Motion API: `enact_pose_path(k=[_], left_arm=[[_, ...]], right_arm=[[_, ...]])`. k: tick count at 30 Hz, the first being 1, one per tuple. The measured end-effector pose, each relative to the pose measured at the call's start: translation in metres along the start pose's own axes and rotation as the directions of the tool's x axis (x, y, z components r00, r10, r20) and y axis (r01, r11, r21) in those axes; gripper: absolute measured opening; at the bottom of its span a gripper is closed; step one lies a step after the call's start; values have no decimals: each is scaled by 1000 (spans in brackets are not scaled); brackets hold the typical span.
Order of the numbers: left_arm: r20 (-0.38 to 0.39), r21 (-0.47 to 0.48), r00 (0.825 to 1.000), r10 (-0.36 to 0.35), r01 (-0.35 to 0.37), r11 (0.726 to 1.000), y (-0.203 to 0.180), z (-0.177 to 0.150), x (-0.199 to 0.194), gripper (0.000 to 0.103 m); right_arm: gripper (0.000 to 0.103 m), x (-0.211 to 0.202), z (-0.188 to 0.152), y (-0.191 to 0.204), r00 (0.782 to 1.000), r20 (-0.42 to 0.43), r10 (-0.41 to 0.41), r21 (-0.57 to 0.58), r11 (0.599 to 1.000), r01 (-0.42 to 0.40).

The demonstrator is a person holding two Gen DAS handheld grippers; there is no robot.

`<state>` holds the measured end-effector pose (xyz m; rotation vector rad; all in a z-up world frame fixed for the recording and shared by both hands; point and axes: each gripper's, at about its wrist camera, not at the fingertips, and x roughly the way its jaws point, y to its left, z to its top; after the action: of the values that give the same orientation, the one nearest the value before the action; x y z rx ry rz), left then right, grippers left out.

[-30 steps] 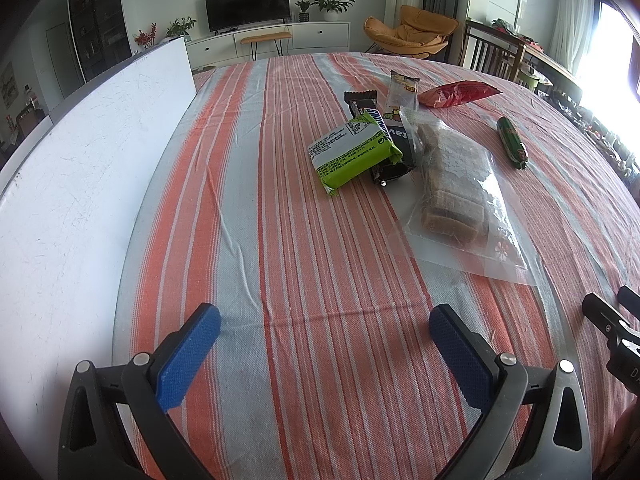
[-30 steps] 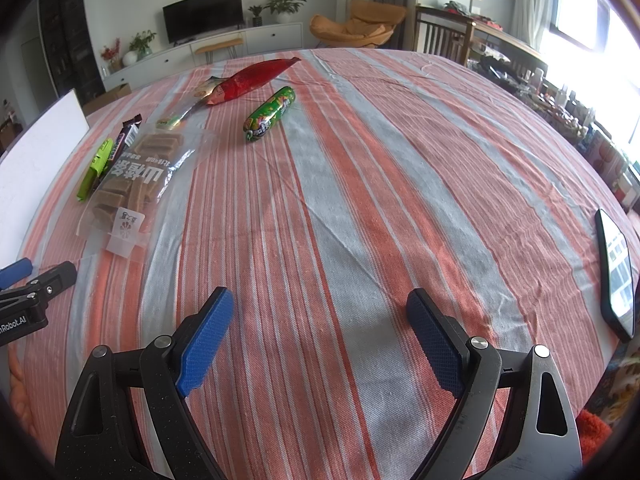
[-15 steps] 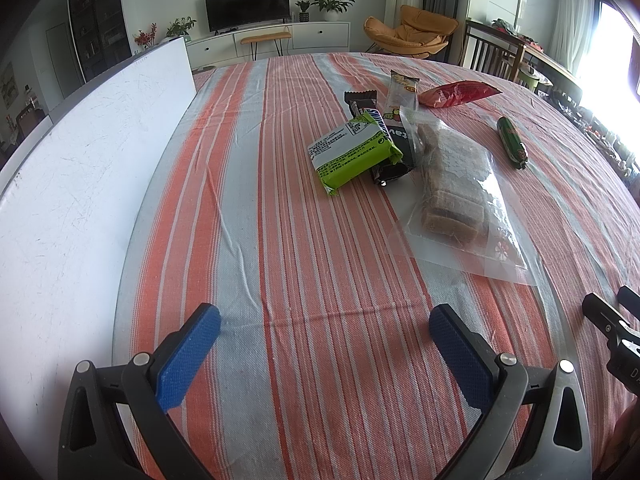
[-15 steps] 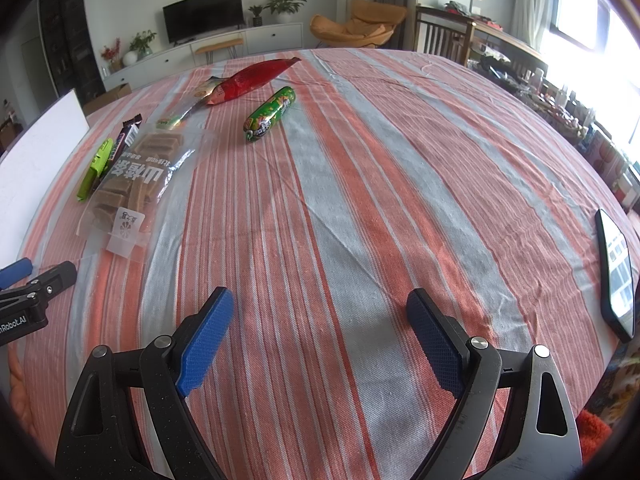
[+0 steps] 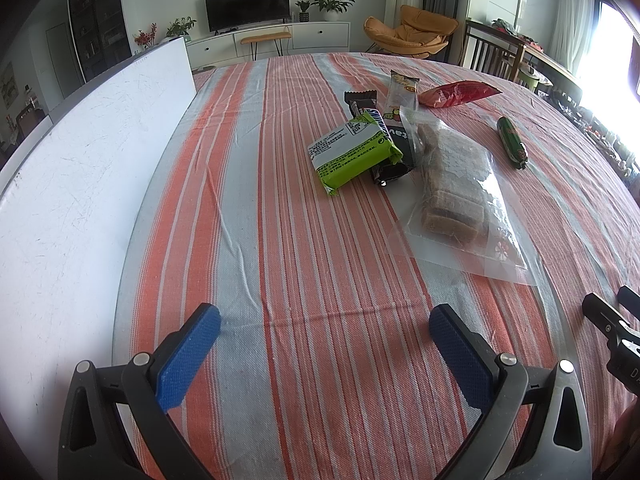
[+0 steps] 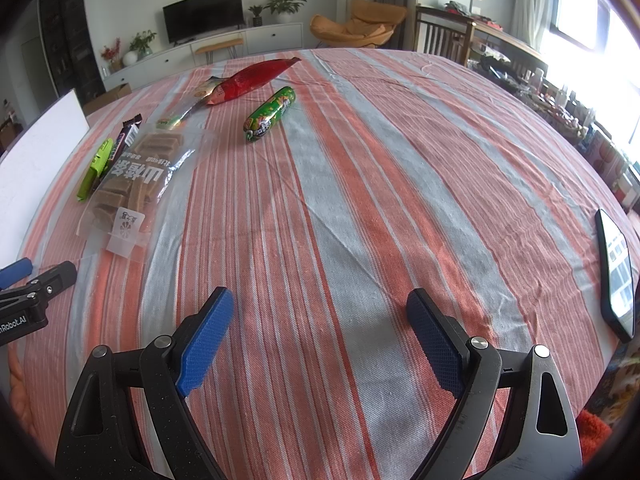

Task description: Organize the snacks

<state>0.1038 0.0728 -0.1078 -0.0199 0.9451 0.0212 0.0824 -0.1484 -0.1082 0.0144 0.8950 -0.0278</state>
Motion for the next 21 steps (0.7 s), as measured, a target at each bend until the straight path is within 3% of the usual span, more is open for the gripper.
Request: enact_pose_path(k=[17, 21], left_arm=[[-1, 1, 1000, -4, 4, 1000, 0, 0, 0, 103], [-27, -43, 997, -67, 65, 997, 7, 7, -5, 103]], right_arm=[[91, 0, 0, 0, 1000, 1, 0, 1, 1000, 0], [91, 0, 0, 0, 1000, 1, 0, 0, 1000, 0]])
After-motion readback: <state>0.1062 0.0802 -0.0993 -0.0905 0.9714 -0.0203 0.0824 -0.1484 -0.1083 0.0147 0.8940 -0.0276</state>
